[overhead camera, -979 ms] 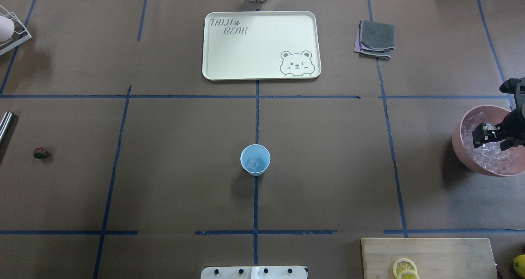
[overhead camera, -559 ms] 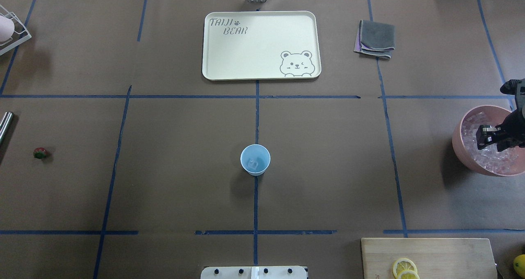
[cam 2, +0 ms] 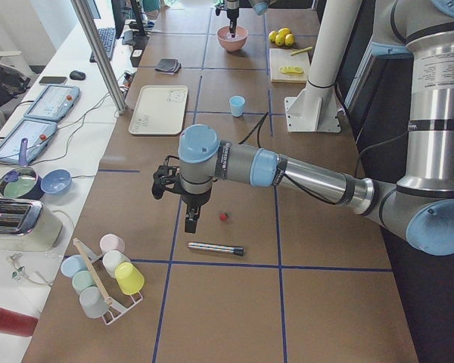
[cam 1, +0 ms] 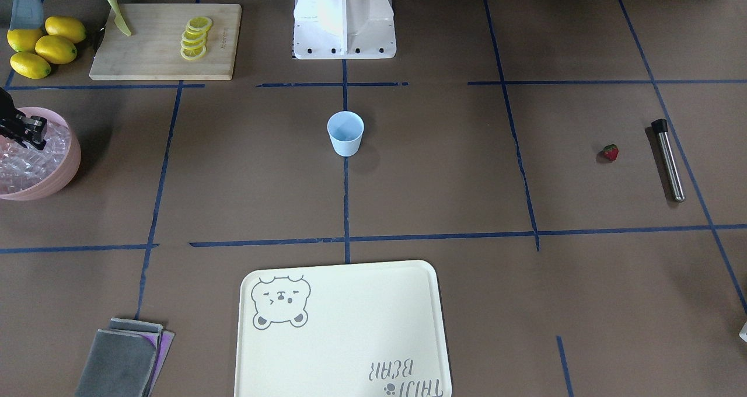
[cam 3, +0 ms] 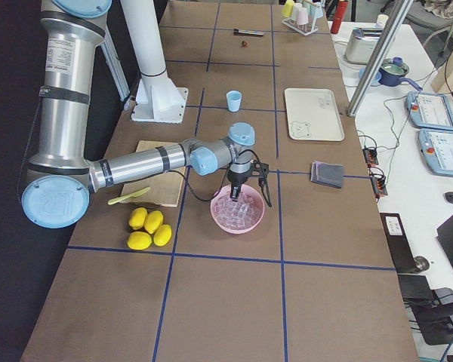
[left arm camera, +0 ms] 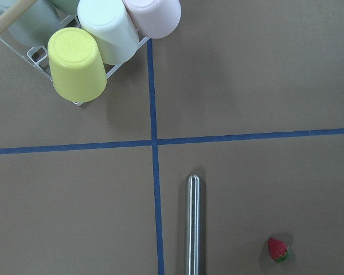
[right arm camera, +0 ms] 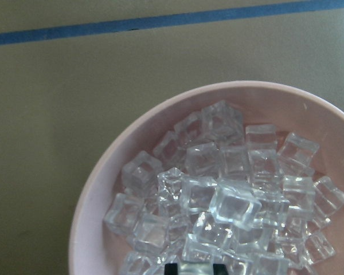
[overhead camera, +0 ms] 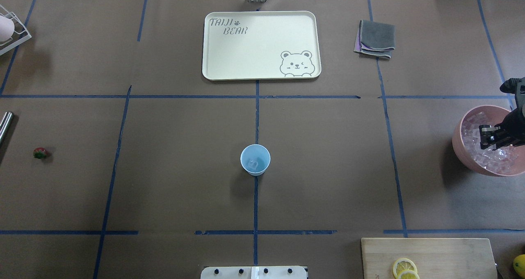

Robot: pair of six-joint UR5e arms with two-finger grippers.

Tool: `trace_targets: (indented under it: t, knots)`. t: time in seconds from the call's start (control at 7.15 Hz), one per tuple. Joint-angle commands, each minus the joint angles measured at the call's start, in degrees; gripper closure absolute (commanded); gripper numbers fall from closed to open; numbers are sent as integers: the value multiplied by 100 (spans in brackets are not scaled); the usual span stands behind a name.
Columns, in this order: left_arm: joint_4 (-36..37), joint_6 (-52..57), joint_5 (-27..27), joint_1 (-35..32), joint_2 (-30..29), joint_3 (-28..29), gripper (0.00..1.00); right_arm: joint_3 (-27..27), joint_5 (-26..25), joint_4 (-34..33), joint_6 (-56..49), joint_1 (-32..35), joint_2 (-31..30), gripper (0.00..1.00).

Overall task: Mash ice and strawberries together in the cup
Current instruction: 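Lower the right gripper into the bowl and grasp another ice cube, then carry the ice cube over the light-blue cup with the right gripper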

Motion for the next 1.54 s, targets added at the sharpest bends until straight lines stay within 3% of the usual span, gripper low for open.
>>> trace_targets:
  t: [0.0,0.42,0.7,1.12,1.4]
  knots:
    - [1,-18,0,9,0,0,0,717,1,-422,8,228,109,100]
    - [1,-19,0,9,9,9,0,773,-42,-2160,51,-225,2125,100]
    - [-17,-10,0,9,9,9,0,424,-60,-2884,235,-876,3365,100]
    - [-25,16,0,9,18,17,0,-218,-331,-2939,1339,-1851,4553,100]
    - [-25,8,9,87,53,44,0,-840,-901,-2922,2219,-2589,5414,100]
